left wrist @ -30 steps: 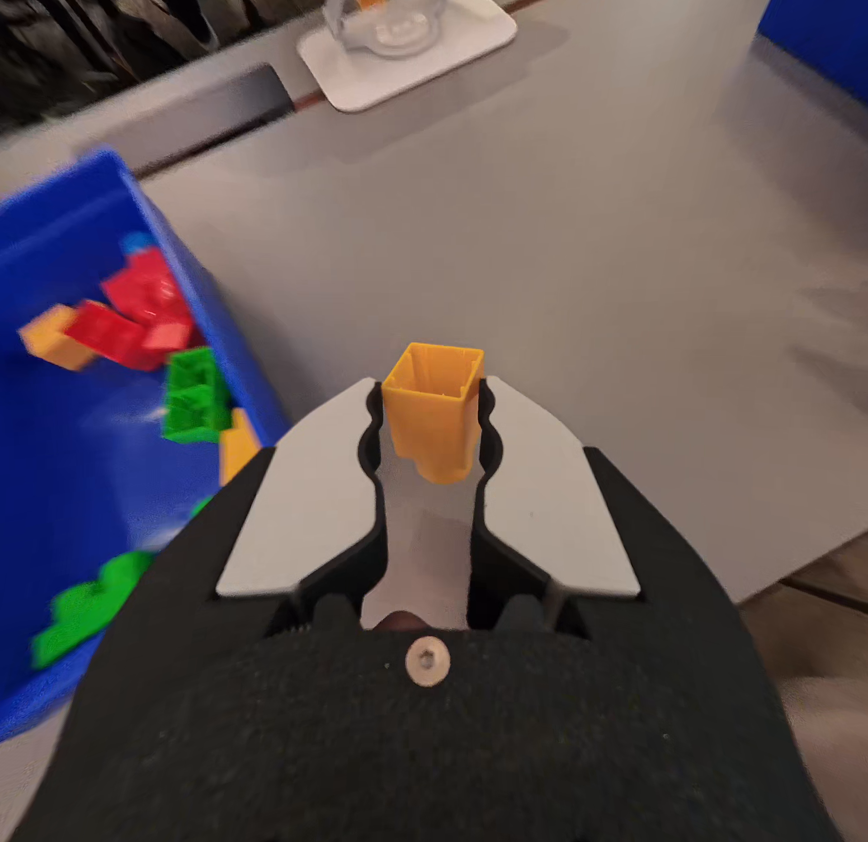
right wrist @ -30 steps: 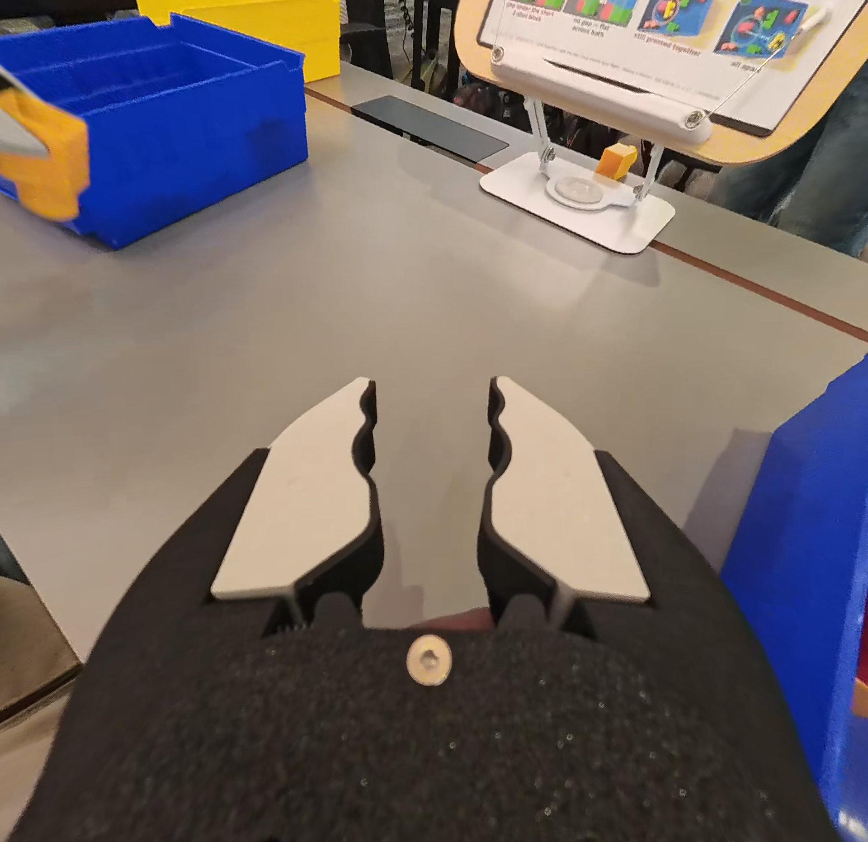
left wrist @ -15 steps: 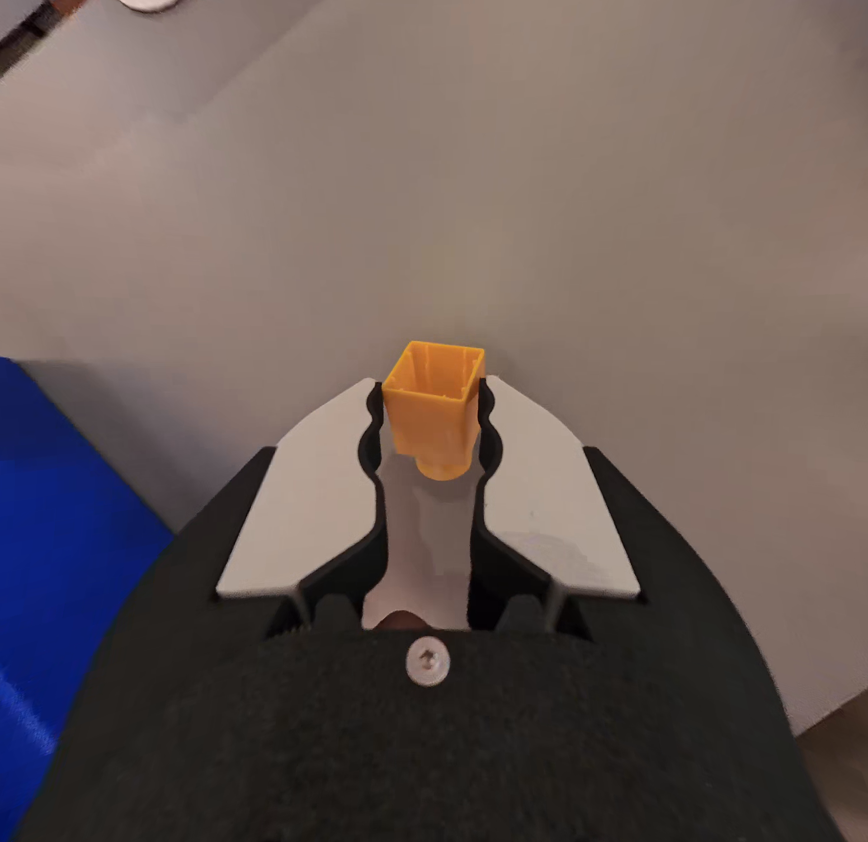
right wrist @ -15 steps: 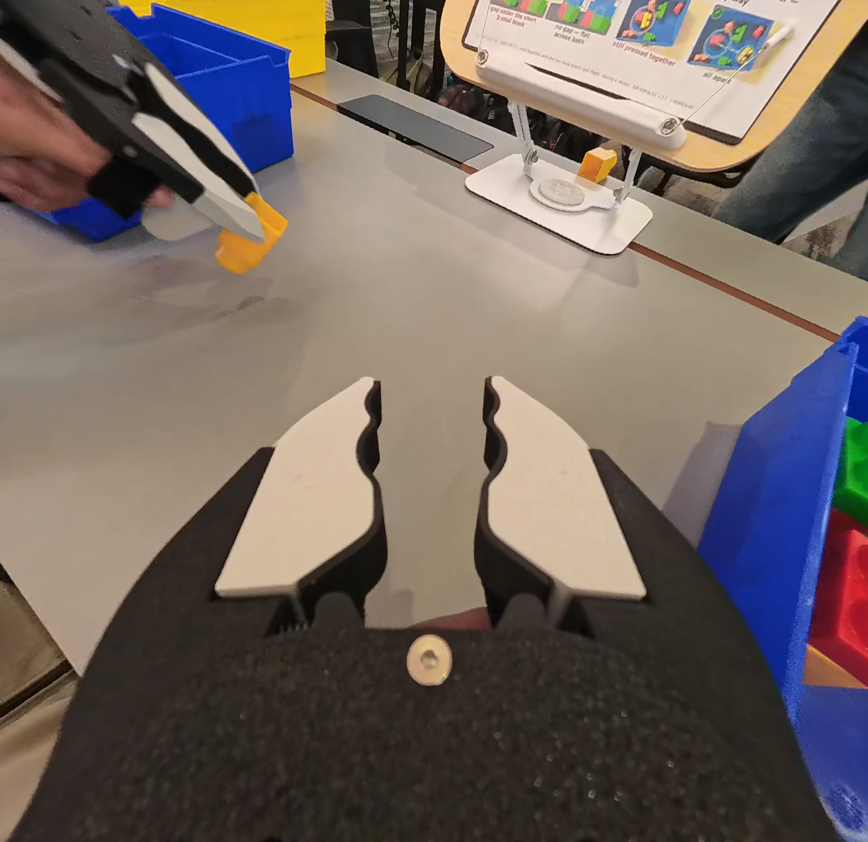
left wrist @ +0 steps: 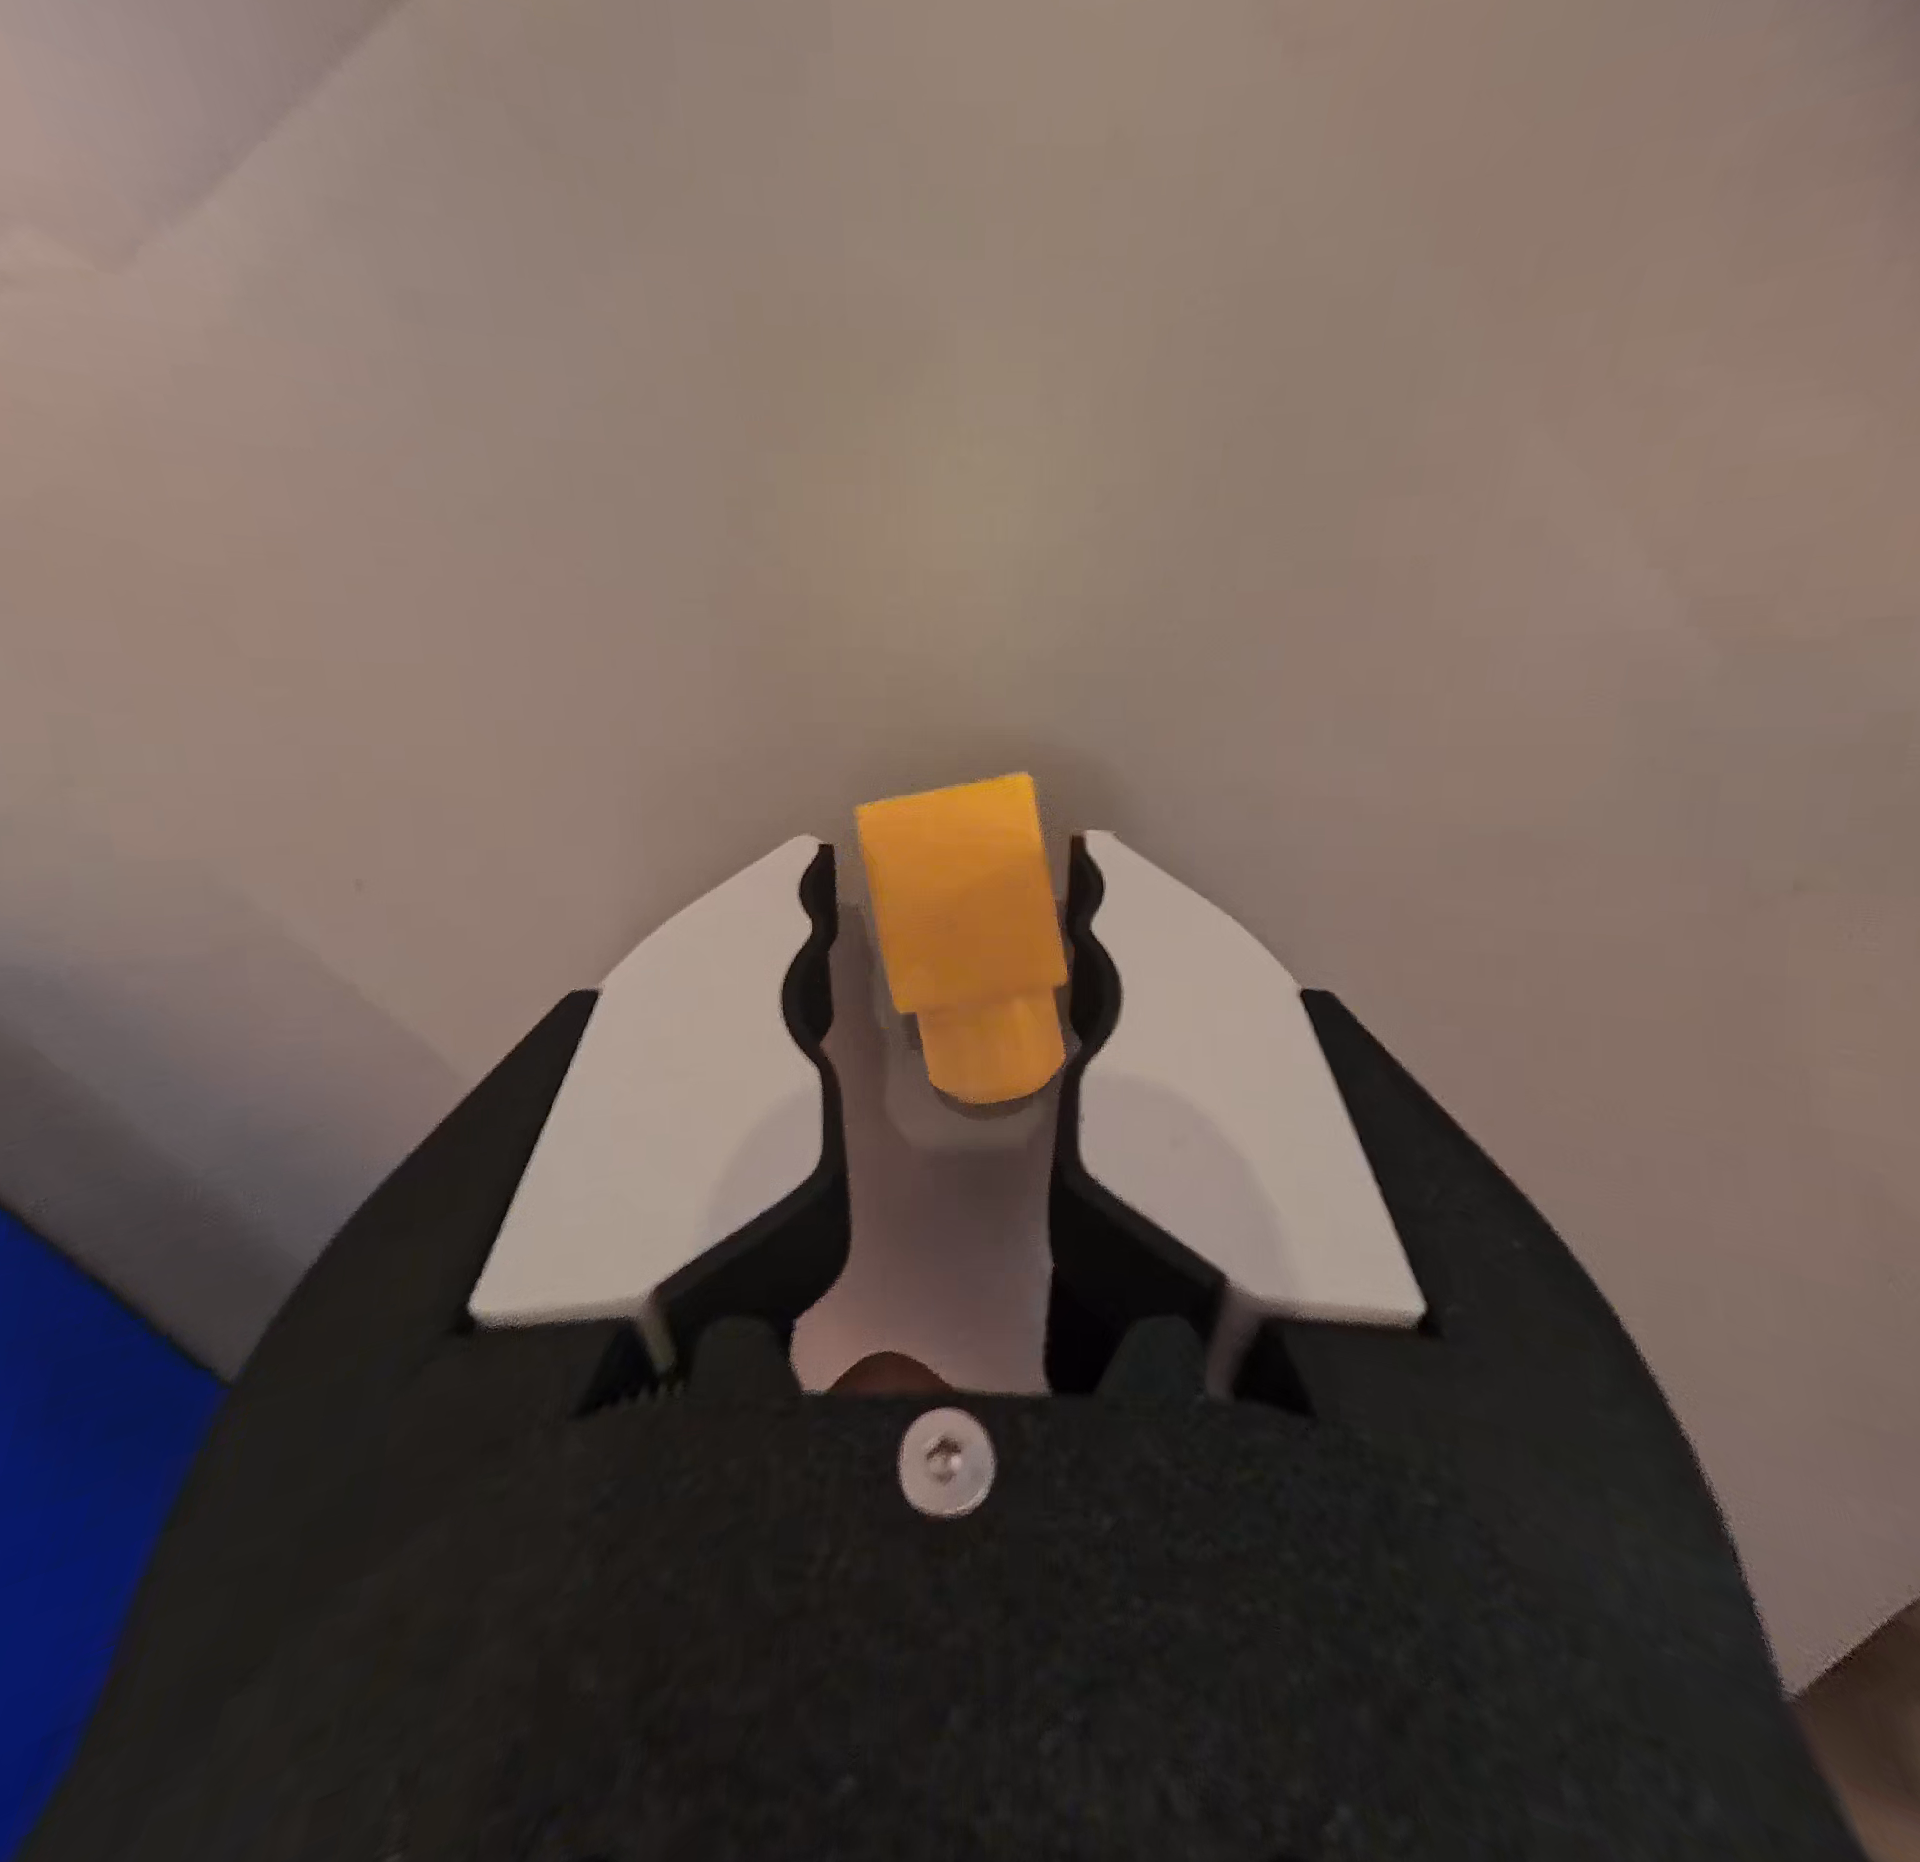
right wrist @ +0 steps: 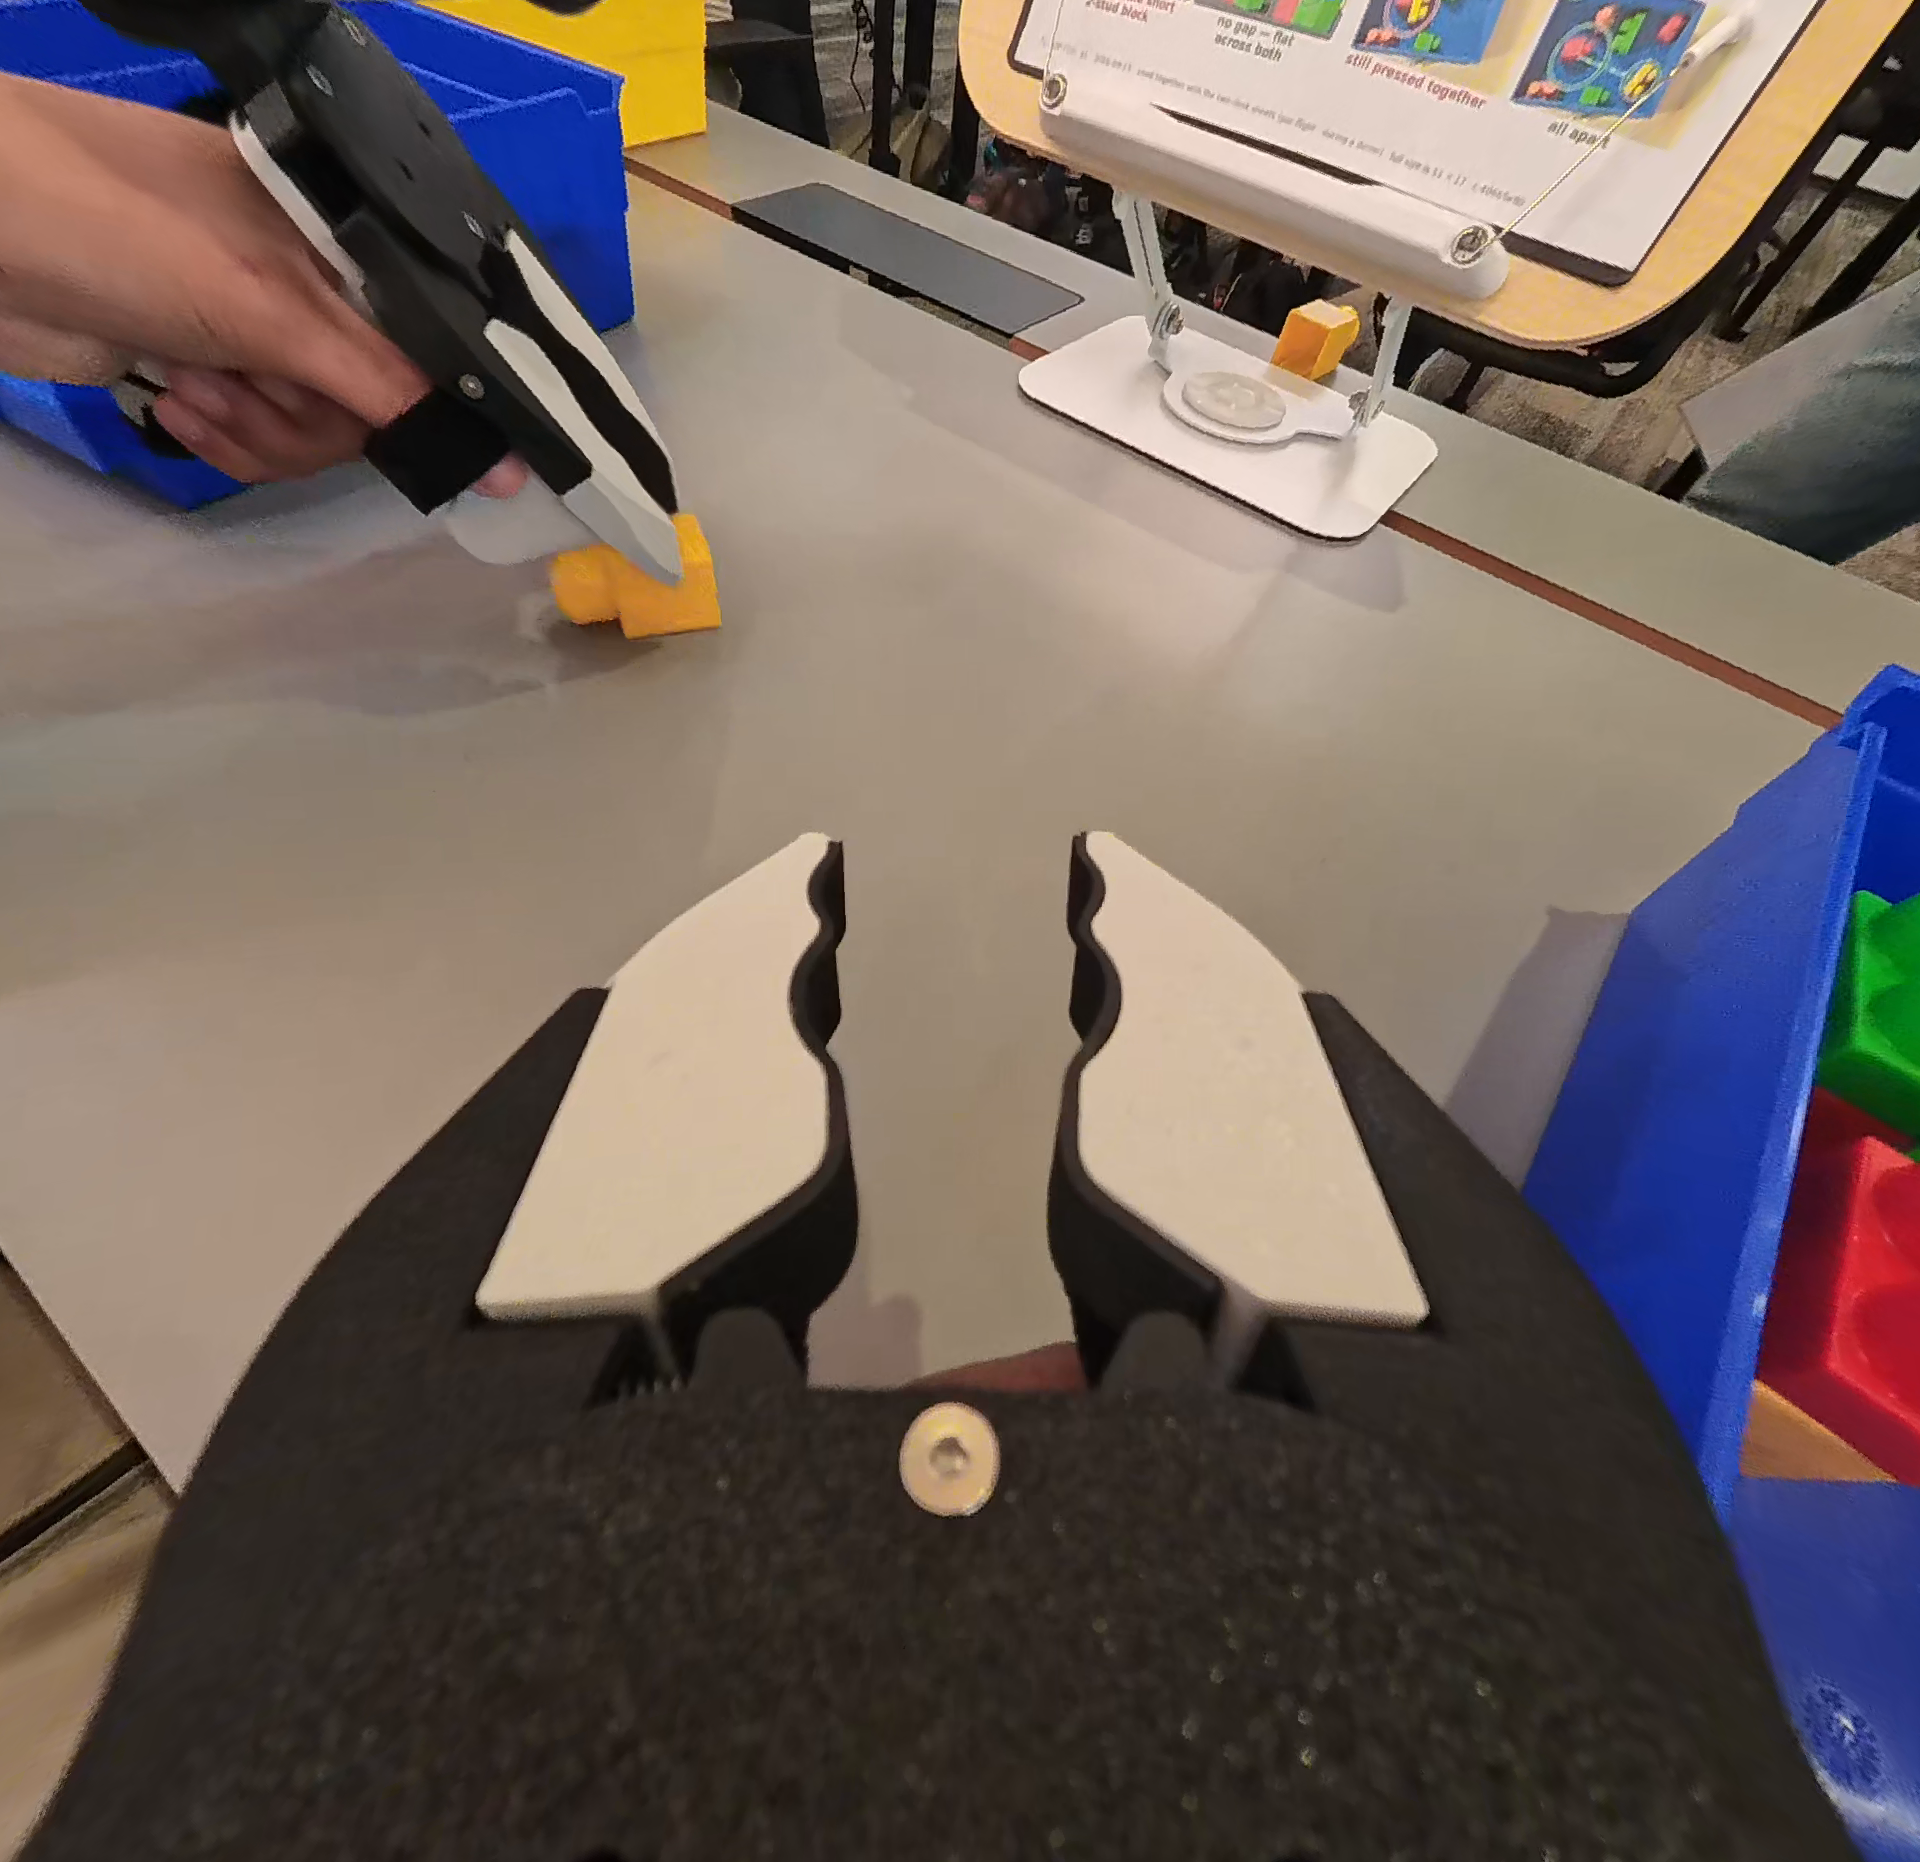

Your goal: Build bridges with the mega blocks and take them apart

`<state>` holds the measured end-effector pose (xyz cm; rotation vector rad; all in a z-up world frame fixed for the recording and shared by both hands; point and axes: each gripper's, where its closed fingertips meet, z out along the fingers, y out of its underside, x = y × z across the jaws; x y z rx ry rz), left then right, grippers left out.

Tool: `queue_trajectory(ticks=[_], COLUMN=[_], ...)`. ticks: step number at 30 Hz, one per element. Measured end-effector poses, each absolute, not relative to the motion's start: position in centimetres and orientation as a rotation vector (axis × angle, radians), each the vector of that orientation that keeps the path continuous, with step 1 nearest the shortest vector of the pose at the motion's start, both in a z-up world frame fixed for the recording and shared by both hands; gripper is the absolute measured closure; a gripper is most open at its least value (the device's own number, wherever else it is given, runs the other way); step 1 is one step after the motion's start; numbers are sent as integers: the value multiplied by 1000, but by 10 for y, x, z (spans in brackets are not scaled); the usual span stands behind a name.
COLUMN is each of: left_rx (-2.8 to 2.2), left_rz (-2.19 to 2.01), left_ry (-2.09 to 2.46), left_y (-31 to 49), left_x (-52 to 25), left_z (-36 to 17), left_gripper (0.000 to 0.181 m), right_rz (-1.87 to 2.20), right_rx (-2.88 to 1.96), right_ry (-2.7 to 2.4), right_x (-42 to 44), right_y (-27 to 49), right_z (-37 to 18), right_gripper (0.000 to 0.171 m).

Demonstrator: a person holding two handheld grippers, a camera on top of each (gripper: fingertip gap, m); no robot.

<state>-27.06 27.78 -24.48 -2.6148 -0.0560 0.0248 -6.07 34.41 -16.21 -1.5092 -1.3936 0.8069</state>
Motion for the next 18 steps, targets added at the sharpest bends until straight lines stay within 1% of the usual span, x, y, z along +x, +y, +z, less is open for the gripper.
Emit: queue_trajectory(ticks=[2,5,9,14,18], left_rx=[-2599,-2553,-2367,-2072,-1928], left_rz=[-1,15,69,174,280], left_ry=[-56,-62,-90,-263,-523], left_y=[278,276,252,174,104], left_x=[-267,-266,-255,-241,-250], left_z=[-244,-236,-200,-166,-176], left_gripper=[132,127,124,117,112], right_rz=[805,801,793,781,770], right_rx=[-1508,-1504,-1497,-1508,-1536], right_ry=[-1391,-1393,-1401,-1429,-1439], right_x=[-60,-59,-60,-65,-69], right_y=[344,344,341,339,340], right_z=[-161,-160,-161,-172,-183], right_gripper=[130,130,130,130,130])
